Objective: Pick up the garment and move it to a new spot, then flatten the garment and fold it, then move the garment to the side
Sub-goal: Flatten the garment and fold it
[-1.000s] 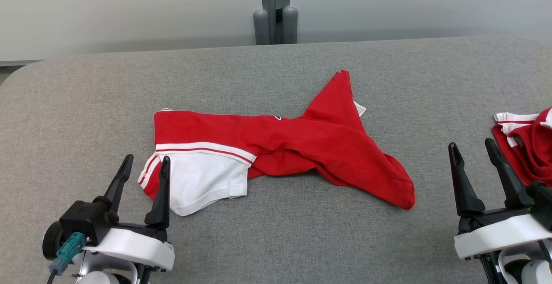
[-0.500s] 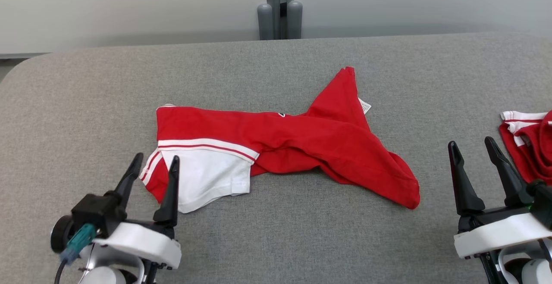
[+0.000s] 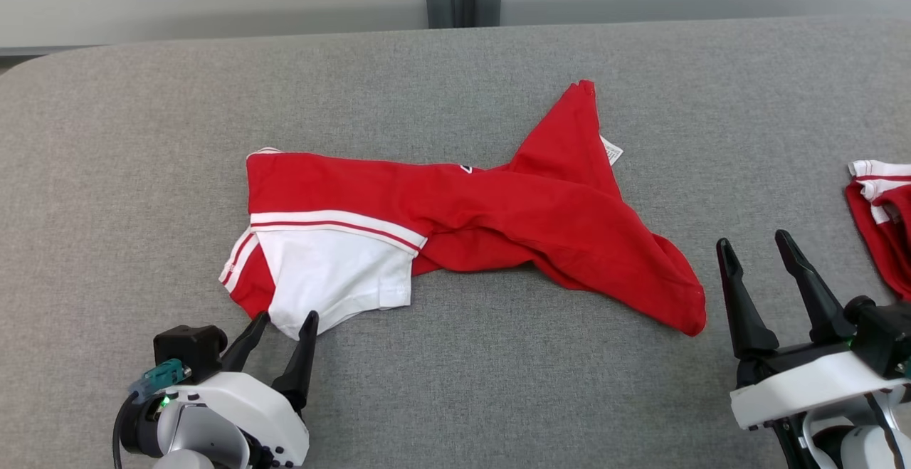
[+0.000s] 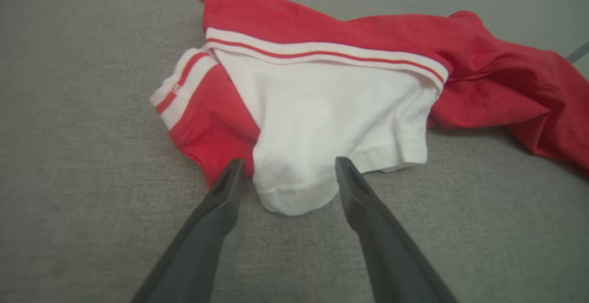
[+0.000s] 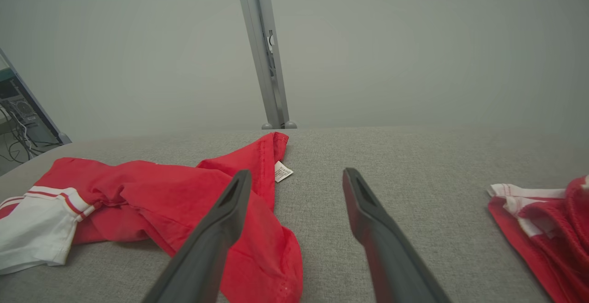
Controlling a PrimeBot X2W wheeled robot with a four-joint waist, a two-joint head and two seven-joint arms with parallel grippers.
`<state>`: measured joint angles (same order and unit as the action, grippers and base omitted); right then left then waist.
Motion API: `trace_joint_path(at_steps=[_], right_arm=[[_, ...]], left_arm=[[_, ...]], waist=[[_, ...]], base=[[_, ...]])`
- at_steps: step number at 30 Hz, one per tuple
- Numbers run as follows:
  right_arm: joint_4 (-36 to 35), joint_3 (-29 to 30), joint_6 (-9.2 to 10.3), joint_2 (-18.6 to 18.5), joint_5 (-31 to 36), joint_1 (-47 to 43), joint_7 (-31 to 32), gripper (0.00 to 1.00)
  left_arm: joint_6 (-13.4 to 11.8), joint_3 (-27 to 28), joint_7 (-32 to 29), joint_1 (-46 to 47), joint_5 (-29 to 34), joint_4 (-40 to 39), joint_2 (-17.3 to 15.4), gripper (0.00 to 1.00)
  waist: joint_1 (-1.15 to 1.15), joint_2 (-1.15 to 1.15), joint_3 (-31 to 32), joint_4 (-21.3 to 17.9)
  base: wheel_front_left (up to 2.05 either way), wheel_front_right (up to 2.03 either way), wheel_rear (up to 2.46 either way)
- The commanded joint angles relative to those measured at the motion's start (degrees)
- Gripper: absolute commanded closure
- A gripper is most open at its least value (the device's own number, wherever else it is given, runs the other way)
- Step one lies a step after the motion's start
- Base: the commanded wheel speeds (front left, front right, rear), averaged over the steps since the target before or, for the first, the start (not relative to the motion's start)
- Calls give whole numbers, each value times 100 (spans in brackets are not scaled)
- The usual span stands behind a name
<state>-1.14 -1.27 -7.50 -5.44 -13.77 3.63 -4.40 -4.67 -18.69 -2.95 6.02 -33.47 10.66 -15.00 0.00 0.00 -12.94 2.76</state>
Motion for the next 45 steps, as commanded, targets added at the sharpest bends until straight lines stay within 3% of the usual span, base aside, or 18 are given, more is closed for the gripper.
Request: trace_joint_path(at_steps=[1, 6, 8, 9, 16, 27, 28, 29, 30, 37, 45], right_arm=[[6, -16, 2, -5, -37, 85, -29, 0], [85, -66, 2, -15, -57, 124, -63, 0], [111, -92, 2, -15, -96, 132, -52, 0], [135, -98, 2, -33, -101, 123, -29, 0], [389, -249, 2, -193, -394, 39, 198, 0], [1604, -934, 2, -591, -1093, 595, 167, 0], [1668, -1010, 2, -614, -1166, 644, 131, 55], [1714, -1081, 1, -648, -1219, 684, 70, 55], [1740, -1126, 2, -685, -1266, 722, -22, 100], [1307, -1101, 2, -895, -1181, 794, -705, 100], [224, -804, 2, -1045, -775, 1041, -934, 100]], left_arm=[[43, 24, -1, 92, -46, 38, 16, 0], [120, 2, 40, 192, -93, 231, 28, 2], [158, -4, 111, 215, -78, 232, 18, 75], [160, -2, 134, 209, -67, 224, 9, 100], [107, -28, 119, 98, -26, 48, -79, 100], [27, -129, 23, 165, 80, -330, -170, 100], [24, -141, 30, 182, 88, -353, -173, 100], [21, -137, 67, 195, 88, -385, -170, 100], [13, -131, 95, 204, 109, -413, -176, 100], [-102, 38, 386, 269, 215, -945, -275, 100], [-357, 300, 304, 596, 483, -1988, -604, 100]], waist=[[0, 0, -43, -2], [0, 0, -98, -27], [0, 0, -112, -33], [0, 0, -120, -34], [0, 0, -174, -15], [0, 0, -345, 152], [0, 0, -351, 172], [0, 0, -353, 186], [0, 0, -352, 199], [0, 0, -239, 190], [0, 0, -26, 69]], base=[[0, 0, 0], [0, 0, 0], [0, 0, 0], [0, 0, 0], [0, 0, 0], [0, 0, 0], [0, 0, 0], [0, 0, 0], [0, 0, 0], [0, 0, 0], [0, 0, 0]])
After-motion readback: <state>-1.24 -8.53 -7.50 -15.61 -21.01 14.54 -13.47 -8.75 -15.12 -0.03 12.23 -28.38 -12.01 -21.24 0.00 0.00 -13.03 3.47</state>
